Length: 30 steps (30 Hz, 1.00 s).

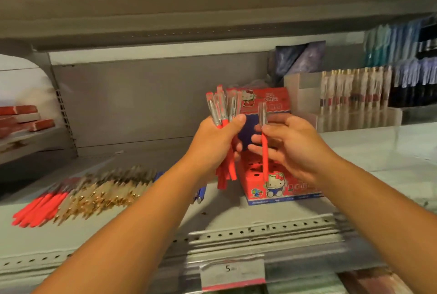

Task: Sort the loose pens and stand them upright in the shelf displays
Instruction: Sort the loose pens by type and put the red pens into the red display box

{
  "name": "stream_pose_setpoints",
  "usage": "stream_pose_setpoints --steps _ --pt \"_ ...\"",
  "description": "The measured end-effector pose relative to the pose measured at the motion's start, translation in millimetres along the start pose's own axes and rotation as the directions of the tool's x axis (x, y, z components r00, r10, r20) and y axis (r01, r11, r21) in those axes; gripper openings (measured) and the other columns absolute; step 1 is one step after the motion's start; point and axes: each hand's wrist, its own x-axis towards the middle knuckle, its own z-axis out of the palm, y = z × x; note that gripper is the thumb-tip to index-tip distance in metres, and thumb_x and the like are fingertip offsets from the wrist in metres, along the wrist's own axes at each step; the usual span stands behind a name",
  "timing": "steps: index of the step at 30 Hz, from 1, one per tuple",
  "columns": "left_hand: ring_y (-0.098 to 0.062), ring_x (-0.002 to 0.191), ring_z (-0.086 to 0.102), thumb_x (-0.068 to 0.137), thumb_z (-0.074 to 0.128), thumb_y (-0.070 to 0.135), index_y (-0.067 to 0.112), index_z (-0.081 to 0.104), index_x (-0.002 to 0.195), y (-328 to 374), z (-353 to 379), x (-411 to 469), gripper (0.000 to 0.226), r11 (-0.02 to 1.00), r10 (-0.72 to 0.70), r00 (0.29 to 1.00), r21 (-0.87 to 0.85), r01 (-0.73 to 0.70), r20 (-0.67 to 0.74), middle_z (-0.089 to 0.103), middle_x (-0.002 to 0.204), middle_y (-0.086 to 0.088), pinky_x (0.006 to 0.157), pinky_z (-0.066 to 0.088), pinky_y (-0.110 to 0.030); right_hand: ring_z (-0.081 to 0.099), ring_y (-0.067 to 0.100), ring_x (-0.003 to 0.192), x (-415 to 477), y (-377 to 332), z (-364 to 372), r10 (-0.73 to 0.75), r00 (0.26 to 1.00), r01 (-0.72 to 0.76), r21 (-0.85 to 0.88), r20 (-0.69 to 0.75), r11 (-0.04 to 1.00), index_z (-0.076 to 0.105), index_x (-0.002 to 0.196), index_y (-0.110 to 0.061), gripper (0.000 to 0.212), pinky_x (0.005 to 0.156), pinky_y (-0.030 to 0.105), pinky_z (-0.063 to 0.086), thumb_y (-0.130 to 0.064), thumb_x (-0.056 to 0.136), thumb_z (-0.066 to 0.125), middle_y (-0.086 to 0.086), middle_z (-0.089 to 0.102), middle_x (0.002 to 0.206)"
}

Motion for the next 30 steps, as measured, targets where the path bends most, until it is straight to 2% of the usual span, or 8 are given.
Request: stream_pose_setpoints --steps 3,7,10,14,17,21,26,30 --pt "-0.019 0.045 0.047 0.096 0.064 0.027 0.015 0.057 0.075 1 4 27 0.025 1.0 -0.023 0.999 -0.022 0.022 -0.046 0.052 0.048 -0.001 0.045 0.041 -0.024 0.073 0.026 0.073 25 -6 -4 -0.095 0.995 0.096 -0.074 0.011 0.993 0.056 0.107 -0.011 0.029 0.066 0.035 0.06 0.01 0.089 0.059 0.016 0.067 0.093" --pt "-0.017 0.036 0.045 0.094 0.065 0.032 0.016 0.054 0.071 4 11 65 0.03 0.999 -0.052 0.994 -0.009 0.051 -0.095 0.053 0.045 -0.001 0.039 0.038 -0.021 0.068 0.014 0.058 63 -16 -5 -0.245 0.967 0.253 -0.351 0.068 0.901 0.06 0.104 -0.027 0.041 0.055 0.026 0.056 0.009 0.084 0.065 0.006 0.066 0.077" --pt "-0.016 0.032 0.045 0.094 0.066 0.025 0.015 0.057 0.072 -1 15 85 0.026 1.0 0.012 0.991 -0.009 -0.013 -0.136 0.053 0.043 -0.001 0.036 0.039 -0.02 0.067 0.015 0.055 90 -18 -6 -0.217 0.967 0.254 -0.495 0.133 0.831 0.055 0.107 -0.017 0.038 0.057 0.035 0.061 0.011 0.084 0.066 0.005 0.065 0.076" --pt "-0.014 0.037 0.049 0.093 0.068 0.02 0.017 0.058 0.074 -19 9 91 0.021 0.998 0.063 0.984 0.017 -0.061 -0.167 0.054 0.044 0.001 0.038 0.044 -0.023 0.068 0.023 0.066 110 -9 -10 -0.234 0.952 0.305 -0.619 0.196 0.723 0.046 0.094 -0.03 0.044 0.064 0.05 0.061 0.003 0.082 0.072 0.006 0.063 0.087" --pt "-0.018 0.035 0.048 0.093 0.067 0.021 0.014 0.057 0.075 -28 1 91 0.022 0.995 0.086 0.974 0.064 -0.074 -0.21 0.054 0.045 -0.002 0.037 0.042 -0.024 0.068 0.034 0.068 119 2 -15 -0.308 0.919 0.387 -0.704 0.246 0.596 0.045 0.108 -0.031 0.053 0.056 0.052 0.058 0.0 0.078 0.074 0.007 0.062 0.08" --pt "-0.018 0.032 0.045 0.093 0.066 0.02 0.014 0.056 0.075 -37 -3 90 0.022 0.99 0.107 0.964 0.113 -0.081 -0.244 0.052 0.043 -0.003 0.035 0.039 -0.022 0.064 0.029 0.059 128 17 -21 -0.389 0.868 0.481 -0.721 0.31 0.499 0.046 0.109 -0.034 0.057 0.049 0.048 0.057 -0.003 0.074 0.079 0.0 0.056 0.068" --pt "-0.019 0.033 0.047 0.094 0.065 0.023 0.019 0.057 0.077 -46 -4 87 0.02 0.98 0.093 0.979 0.189 -0.059 -0.179 0.055 0.045 -0.004 0.035 0.039 -0.023 0.066 0.018 0.072 131 30 -21 -0.431 0.846 0.512 -0.707 0.315 0.489 0.044 0.123 -0.035 0.064 0.06 0.04 0.06 -0.008 0.077 0.079 -0.005 0.064 0.091" --pt "-0.021 0.035 0.048 0.094 0.066 0.023 0.019 0.059 0.083 -48 -7 86 0.014 0.985 0.077 0.986 0.166 -0.052 -0.146 0.056 0.047 -0.006 0.036 0.04 -0.025 0.063 0.007 0.058 130 33 -18 -0.435 0.85 0.509 -0.674 0.296 0.536 0.046 0.116 -0.034 0.057 0.043 0.024 0.054 -0.008 0.079 0.08 0.003 0.063 0.089"
